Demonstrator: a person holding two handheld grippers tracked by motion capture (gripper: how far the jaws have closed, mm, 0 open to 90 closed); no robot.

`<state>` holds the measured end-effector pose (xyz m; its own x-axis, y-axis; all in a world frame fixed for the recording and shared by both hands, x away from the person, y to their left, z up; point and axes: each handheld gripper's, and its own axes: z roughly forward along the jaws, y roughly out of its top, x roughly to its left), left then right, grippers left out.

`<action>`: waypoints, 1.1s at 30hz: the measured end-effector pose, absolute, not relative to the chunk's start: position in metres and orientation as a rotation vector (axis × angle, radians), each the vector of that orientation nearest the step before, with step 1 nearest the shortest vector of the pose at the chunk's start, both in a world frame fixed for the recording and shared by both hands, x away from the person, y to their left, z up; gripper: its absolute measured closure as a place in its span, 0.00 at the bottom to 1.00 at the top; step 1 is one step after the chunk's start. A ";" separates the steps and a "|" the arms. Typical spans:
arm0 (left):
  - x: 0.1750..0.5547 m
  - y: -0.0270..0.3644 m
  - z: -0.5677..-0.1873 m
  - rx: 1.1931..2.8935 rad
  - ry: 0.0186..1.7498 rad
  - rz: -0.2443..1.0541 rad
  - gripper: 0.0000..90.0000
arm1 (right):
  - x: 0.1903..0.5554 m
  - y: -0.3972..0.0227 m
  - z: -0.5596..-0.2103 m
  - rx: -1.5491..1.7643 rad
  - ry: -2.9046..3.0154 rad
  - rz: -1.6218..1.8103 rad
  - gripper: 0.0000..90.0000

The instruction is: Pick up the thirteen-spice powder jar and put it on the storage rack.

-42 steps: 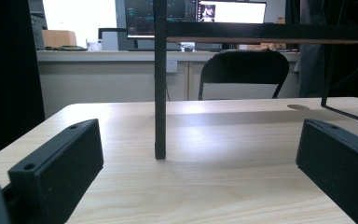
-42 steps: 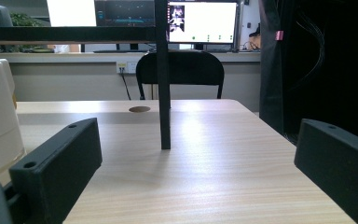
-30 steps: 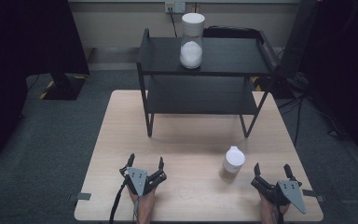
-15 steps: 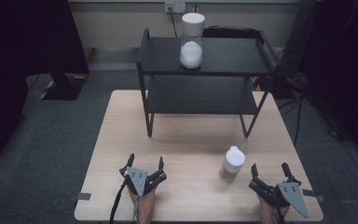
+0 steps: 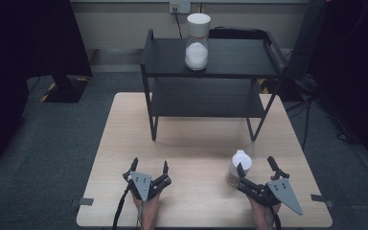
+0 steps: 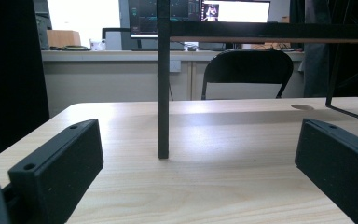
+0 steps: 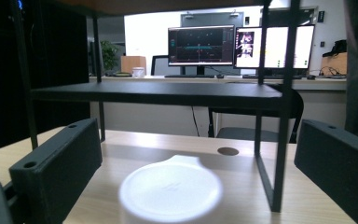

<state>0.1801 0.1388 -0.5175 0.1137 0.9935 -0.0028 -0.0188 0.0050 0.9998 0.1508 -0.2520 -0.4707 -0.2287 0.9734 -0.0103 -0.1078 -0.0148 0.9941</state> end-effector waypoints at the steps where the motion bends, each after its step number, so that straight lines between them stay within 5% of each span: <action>1: 0.180 0.139 -0.517 1.244 1.114 1.132 0.00 | 0.152 -0.249 -0.471 1.013 1.302 1.422 0.00; 27: 0.180 0.138 -0.517 1.243 1.115 1.133 0.00 | 0.165 -0.222 -0.498 1.172 1.349 1.346 0.32; 33: 0.180 0.138 -0.517 1.243 1.115 1.133 0.00 | 0.165 -0.219 -0.496 1.176 1.348 1.324 0.33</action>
